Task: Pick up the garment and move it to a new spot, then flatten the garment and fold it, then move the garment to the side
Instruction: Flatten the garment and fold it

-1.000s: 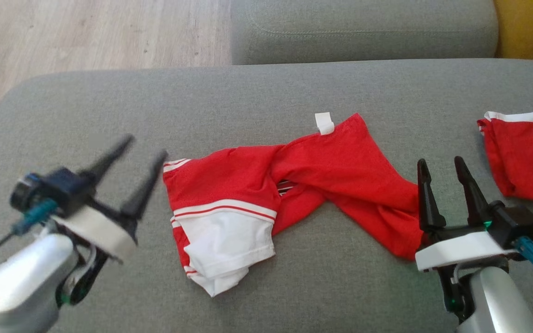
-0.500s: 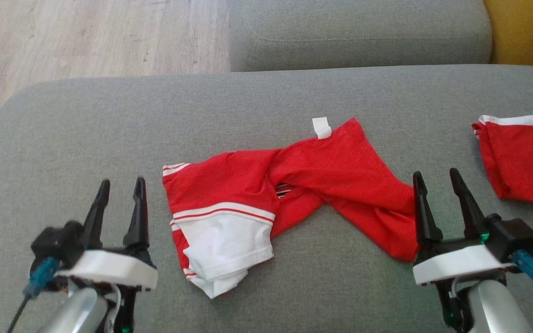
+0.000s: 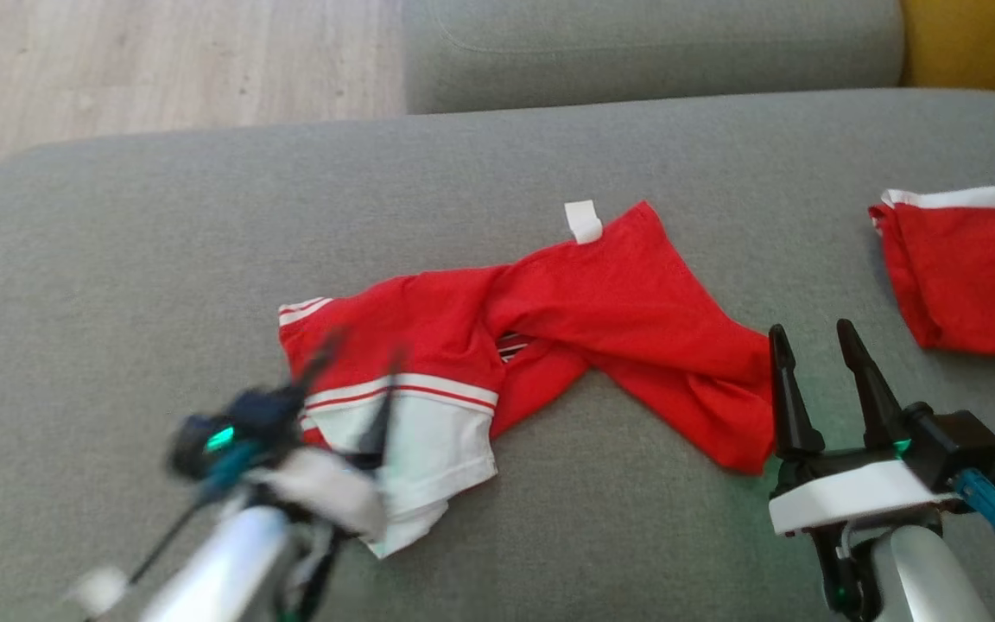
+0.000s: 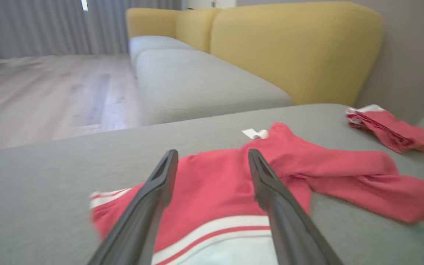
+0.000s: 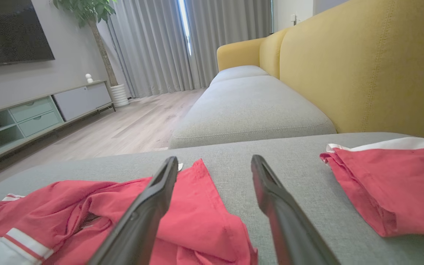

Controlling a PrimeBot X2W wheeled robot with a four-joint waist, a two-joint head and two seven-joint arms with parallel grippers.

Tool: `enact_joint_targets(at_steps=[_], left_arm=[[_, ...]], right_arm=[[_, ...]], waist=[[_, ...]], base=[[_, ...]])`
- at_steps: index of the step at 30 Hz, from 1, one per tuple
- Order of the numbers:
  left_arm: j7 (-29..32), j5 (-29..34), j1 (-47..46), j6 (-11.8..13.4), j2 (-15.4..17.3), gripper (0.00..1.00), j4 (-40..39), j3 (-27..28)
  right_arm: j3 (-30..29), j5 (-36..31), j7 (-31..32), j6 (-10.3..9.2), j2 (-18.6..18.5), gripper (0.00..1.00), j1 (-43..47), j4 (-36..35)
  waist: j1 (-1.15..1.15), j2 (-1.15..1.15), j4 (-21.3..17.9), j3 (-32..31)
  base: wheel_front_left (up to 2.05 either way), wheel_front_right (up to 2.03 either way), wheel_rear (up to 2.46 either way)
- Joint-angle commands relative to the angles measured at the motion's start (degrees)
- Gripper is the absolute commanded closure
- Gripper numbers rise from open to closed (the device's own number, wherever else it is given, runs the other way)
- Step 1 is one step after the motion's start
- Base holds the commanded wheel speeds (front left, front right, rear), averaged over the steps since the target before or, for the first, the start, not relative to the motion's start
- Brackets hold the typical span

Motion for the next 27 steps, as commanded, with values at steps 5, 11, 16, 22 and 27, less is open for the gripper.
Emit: enact_joint_targets(at_steps=[5,11,16,22,27], left_arm=[[7.1,4.1,-8.1,-1.5,-4.4,0.0,2.2,-5.7],[12.9,8.5,-11.3,1.1,-6.4,0.0,8.0,-10.0],[13.8,9.7,-12.6,3.3,-6.4,0.0,11.6,-10.1],[13.6,9.5,-13.2,3.4,-6.4,0.0,13.5,-10.1],[13.5,9.4,-13.6,3.2,-6.5,1.0,14.8,-10.4]], right_arm=[[1.5,-0.1,-0.6,-0.04,-0.2,0.0,-3.4,-1.3],[1.7,0.2,-0.6,-0.04,-0.2,0.0,-4.3,-1.2],[1.3,0.5,-0.6,-0.04,-0.2,0.0,-4.6,-1.0],[1.1,0.6,-0.6,-0.04,-0.2,0.0,-4.8,-0.9],[0.9,0.7,-0.6,-0.04,-0.2,0.0,-4.8,-0.8]], waist=[[0.0,0.0,-1.9,2.0],[0.0,0.0,-3.6,3.6],[0.0,0.0,-4.7,4.4],[0.0,0.0,-5.5,4.8],[0.0,0.0,-5.7,4.7]], base=[[0.0,0.0,0.0],[0.0,0.0,0.0],[0.0,0.0,0.0],[0.0,0.0,0.0],[0.0,0.0,0.0]])
